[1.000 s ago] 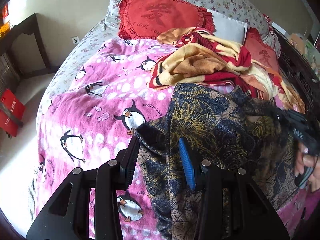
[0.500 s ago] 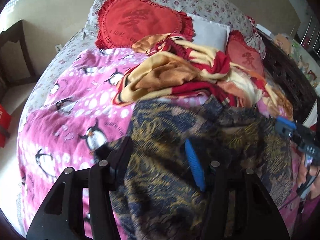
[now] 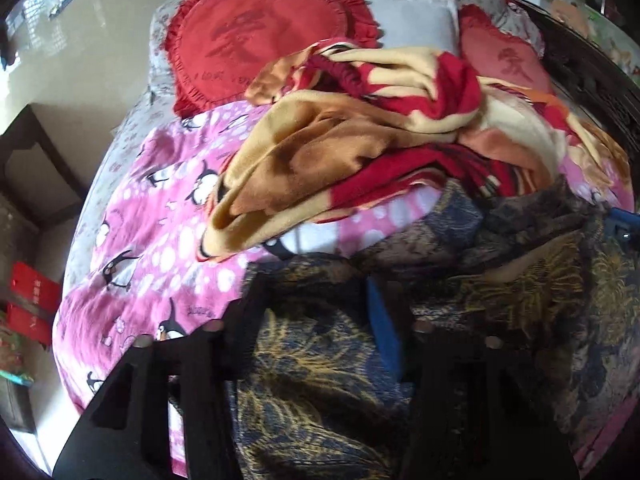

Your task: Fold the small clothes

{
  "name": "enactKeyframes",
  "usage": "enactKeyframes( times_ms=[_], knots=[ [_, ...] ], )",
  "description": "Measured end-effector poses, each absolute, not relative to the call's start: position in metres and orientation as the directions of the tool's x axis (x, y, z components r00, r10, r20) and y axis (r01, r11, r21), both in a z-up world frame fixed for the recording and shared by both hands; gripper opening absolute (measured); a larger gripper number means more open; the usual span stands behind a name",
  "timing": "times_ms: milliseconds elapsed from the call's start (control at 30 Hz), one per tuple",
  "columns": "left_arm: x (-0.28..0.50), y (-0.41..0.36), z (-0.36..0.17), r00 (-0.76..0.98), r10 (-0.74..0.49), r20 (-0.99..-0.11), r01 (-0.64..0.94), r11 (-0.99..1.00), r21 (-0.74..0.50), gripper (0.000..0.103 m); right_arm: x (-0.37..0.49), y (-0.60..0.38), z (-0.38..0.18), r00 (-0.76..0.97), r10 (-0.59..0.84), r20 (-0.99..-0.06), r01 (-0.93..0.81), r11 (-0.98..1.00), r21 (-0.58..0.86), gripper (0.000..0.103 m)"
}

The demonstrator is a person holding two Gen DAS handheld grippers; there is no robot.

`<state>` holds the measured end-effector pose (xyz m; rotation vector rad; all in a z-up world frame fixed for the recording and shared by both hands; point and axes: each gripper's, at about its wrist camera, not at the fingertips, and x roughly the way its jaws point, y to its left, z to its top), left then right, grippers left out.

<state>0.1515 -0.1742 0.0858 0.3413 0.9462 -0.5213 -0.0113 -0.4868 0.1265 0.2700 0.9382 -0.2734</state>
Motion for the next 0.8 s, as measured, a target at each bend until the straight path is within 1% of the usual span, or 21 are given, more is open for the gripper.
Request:
enactKeyframes(
  times_ms=[33,67,100,167,267,300,333,367,433,500,533,600,667,733,767,800],
  knots=[
    [0.153,-0.169,0.087,0.485,-0.276,-0.83,0.551,0.833,0.045,0.044,-0.016,-0.489,0.131,0.582,-0.119,-0.804,0.352,0.928,0.118,0.056],
    [0.154,-0.167,0.087,0.497,-0.27,-0.825,0.544,0.838,0.053,0.039,-0.023,-0.495,0.135,0.606,-0.122,-0.786,0.368,0.919,0.142,0.057],
    [0.156,-0.165,0.087,0.509,-0.262,-0.82,0.539,0.84,0.066,0.032,-0.032,-0.504,0.139,0.623,-0.127,-0.772,0.402,0.898,0.177,0.061],
    [0.161,-0.16,0.085,0.519,-0.255,-0.816,0.523,0.85,0.067,0.03,-0.041,-0.519,0.137,0.616,-0.125,-0.778,0.444,0.871,0.212,0.062],
    [0.166,-0.155,0.081,0.501,-0.267,-0.823,0.505,0.863,0.027,0.03,-0.044,-0.532,0.125,0.595,-0.091,-0.798,0.468,0.847,0.253,0.062],
    [0.165,-0.156,0.081,0.503,-0.267,-0.822,0.501,0.865,0.026,0.03,-0.042,-0.532,0.119,0.586,-0.064,-0.808,0.456,0.85,0.263,0.052],
    [0.165,-0.156,0.081,0.508,-0.264,-0.82,0.498,0.867,0.029,0.03,-0.039,-0.53,0.116,0.583,-0.046,-0.811,0.436,0.86,0.265,0.038],
    [0.164,-0.156,0.082,0.511,-0.262,-0.818,0.498,0.867,0.034,0.03,-0.037,-0.527,0.115,0.592,-0.038,-0.805,0.413,0.872,0.263,0.004],
    [0.163,-0.157,0.083,0.517,-0.257,-0.817,0.501,0.864,0.045,0.03,-0.038,-0.52,0.124,0.613,-0.076,-0.787,0.404,0.885,0.23,0.005],
    [0.163,-0.156,0.084,0.522,-0.253,-0.815,0.501,0.864,0.053,0.03,-0.044,-0.516,0.14,0.645,-0.16,-0.748,0.406,0.9,0.158,0.005],
    [0.163,-0.155,0.083,0.525,-0.251,-0.813,0.495,0.867,0.052,0.03,-0.048,-0.518,0.143,0.64,-0.197,-0.743,0.434,0.89,0.138,0.005],
    [0.165,-0.153,0.081,0.518,-0.253,-0.817,0.482,0.876,0.035,0.03,-0.049,-0.531,0.132,0.594,-0.217,-0.775,0.495,0.857,0.139,0.005],
    [0.168,-0.147,0.081,0.503,-0.272,-0.82,0.456,0.89,-0.015,0.03,-0.042,-0.529,0.114,0.531,-0.229,-0.816,0.509,0.856,0.091,0.005],
    [0.168,-0.137,0.088,0.485,-0.299,-0.821,0.437,0.897,-0.068,0.03,-0.042,-0.524,0.112,0.51,-0.245,-0.824,0.514,0.855,0.064,0.004],
    [0.166,-0.131,0.093,0.479,-0.316,-0.819,0.434,0.896,-0.091,0.03,-0.046,-0.521,0.118,0.516,-0.26,-0.816,0.524,0.85,0.061,0.008],
    [0.163,-0.126,0.098,0.472,-0.328,-0.818,0.438,0.893,-0.105,0.03,-0.05,-0.516,0.131,0.533,-0.268,-0.802,0.53,0.845,0.07,0.017]
  ],
)
